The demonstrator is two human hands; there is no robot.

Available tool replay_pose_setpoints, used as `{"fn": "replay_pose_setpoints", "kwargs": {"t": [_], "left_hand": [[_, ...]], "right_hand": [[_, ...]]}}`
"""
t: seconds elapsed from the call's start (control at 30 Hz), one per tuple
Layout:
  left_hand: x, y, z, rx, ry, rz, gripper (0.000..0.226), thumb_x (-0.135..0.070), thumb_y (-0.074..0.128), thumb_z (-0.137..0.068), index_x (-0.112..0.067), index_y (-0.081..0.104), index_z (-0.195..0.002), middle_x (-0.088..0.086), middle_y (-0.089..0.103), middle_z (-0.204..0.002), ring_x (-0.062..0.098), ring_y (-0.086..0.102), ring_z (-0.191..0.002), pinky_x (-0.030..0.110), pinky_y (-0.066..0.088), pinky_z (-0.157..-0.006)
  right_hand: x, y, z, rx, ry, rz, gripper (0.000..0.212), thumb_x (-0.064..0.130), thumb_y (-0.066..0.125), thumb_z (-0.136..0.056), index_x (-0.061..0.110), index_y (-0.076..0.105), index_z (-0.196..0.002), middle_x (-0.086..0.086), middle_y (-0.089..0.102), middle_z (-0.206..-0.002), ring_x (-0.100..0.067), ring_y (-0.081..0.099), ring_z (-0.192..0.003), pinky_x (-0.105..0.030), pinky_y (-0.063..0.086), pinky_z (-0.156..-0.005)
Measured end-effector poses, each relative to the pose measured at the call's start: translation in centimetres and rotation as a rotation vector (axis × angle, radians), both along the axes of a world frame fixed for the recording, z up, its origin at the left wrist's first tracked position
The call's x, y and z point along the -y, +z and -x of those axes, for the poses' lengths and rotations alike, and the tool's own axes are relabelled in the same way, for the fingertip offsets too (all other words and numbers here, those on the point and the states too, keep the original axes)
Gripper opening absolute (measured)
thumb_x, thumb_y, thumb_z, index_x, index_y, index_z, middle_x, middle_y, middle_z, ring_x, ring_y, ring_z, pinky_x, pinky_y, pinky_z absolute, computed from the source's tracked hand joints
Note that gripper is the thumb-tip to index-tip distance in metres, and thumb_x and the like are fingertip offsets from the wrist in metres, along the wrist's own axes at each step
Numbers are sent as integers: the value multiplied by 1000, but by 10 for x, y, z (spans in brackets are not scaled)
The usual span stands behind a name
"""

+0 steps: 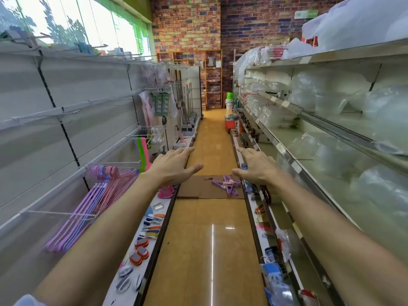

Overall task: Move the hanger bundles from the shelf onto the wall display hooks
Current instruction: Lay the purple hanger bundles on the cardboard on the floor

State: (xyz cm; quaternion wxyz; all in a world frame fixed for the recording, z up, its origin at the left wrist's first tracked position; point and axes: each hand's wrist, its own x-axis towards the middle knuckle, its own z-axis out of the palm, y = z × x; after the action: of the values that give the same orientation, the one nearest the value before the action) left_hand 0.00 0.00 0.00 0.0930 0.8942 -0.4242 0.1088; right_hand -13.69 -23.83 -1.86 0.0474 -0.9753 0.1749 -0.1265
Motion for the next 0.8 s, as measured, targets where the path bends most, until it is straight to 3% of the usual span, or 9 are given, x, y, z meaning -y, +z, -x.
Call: {"fn": "replay_pose_setpoints", "kwargs": {"t": [0.3, 0.8], "left_hand": [[48, -9, -141, 47, -58, -27, 92, -87, 21, -80, -33, 24, -155, 0, 39, -158, 24, 39, -142, 51, 39, -110], [162, -21, -352, -19, -89, 4, 81, -77, 30, -89, -28, 27, -154, 1, 37, -159, 26, 39, -143, 49, 36, -110]], "right_hand": [[48, -5, -123, -21, -24, -14, 87, 63, 57, -88, 33, 14, -157, 3, 26, -162, -24, 32, -144, -54, 31, -115], [146, -25, -317, -48, -102, -64, 84, 59, 56, -90, 32, 14, -157, 4, 25, -162, -25, 32, -144, -54, 31, -116]]}}
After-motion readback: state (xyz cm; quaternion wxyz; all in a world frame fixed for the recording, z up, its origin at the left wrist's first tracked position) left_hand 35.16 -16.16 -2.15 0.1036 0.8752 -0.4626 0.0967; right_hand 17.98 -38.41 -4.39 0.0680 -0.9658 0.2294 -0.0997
